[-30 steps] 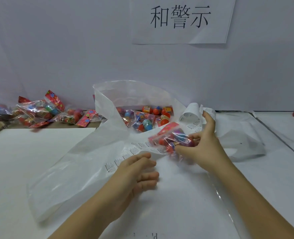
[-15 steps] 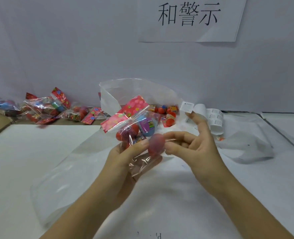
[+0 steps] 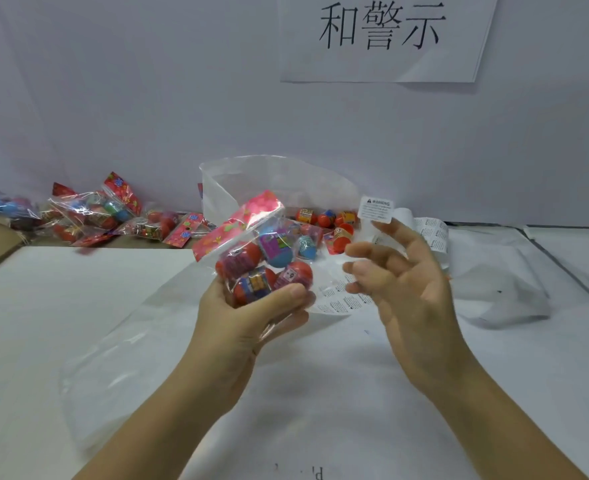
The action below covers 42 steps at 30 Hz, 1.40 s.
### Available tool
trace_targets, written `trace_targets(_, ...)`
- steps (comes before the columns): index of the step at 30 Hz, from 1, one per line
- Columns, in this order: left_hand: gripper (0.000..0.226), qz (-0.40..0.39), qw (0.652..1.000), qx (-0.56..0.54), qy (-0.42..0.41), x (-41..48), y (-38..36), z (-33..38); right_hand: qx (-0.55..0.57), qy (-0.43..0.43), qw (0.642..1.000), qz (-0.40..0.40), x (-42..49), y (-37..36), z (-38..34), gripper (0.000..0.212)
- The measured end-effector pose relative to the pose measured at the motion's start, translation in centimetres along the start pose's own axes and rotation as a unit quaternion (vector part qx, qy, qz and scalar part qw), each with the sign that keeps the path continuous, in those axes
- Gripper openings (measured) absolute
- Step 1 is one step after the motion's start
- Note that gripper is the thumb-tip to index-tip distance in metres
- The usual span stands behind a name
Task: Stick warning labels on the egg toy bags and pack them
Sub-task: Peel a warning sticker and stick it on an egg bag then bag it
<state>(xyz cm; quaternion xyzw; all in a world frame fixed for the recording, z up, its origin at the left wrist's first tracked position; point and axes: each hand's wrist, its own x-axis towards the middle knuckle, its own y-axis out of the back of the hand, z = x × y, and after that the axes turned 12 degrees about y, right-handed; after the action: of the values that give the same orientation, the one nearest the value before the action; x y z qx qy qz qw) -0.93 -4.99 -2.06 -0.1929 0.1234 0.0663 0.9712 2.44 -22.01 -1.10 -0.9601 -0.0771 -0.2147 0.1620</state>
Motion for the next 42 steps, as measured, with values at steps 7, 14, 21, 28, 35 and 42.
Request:
trace_targets(7, 0.088, 0.004, 1.0, 0.009, -0.021, -0.3, -0.2, 0.3, -0.068, -0.097, 0.99, -0.071, -0.5, -0.6, -0.2, 0.03)
trace_targets(14, 0.097, 0.0, 1.0, 0.008, -0.02, -0.6, -0.9, -0.8, -0.05, -0.094, 0.992, -0.068, -0.8, -1.0, -0.2, 0.031)
trace_targets(21, 0.078, 0.012, 0.999, -0.013, -0.034, -0.4, -1.1, -1.0, -0.065, -0.078, 0.993, -0.063, -1.0, -1.1, -0.3, 0.009)
trace_targets(28, 0.092, 0.027, 0.999, -0.006, -0.038, -0.4, -1.0, -1.0, -0.084, -0.06, 0.993, -0.059, -1.2, -1.3, -0.4, 0.025)
trace_targets(35, 0.085, 0.045, 0.997, -0.008, -0.064, -0.5, -1.0, -1.1, -0.131, -0.046, 0.989, -0.042, -1.6, -1.3, 0.0, 0.007)
trace_targets(42, 0.081, 0.06, 0.993, 0.007, -0.104, -0.7, -1.1, -1.4, -0.226, 0.032, 0.973, -0.007, -1.8, -1.3, -0.3, 0.024)
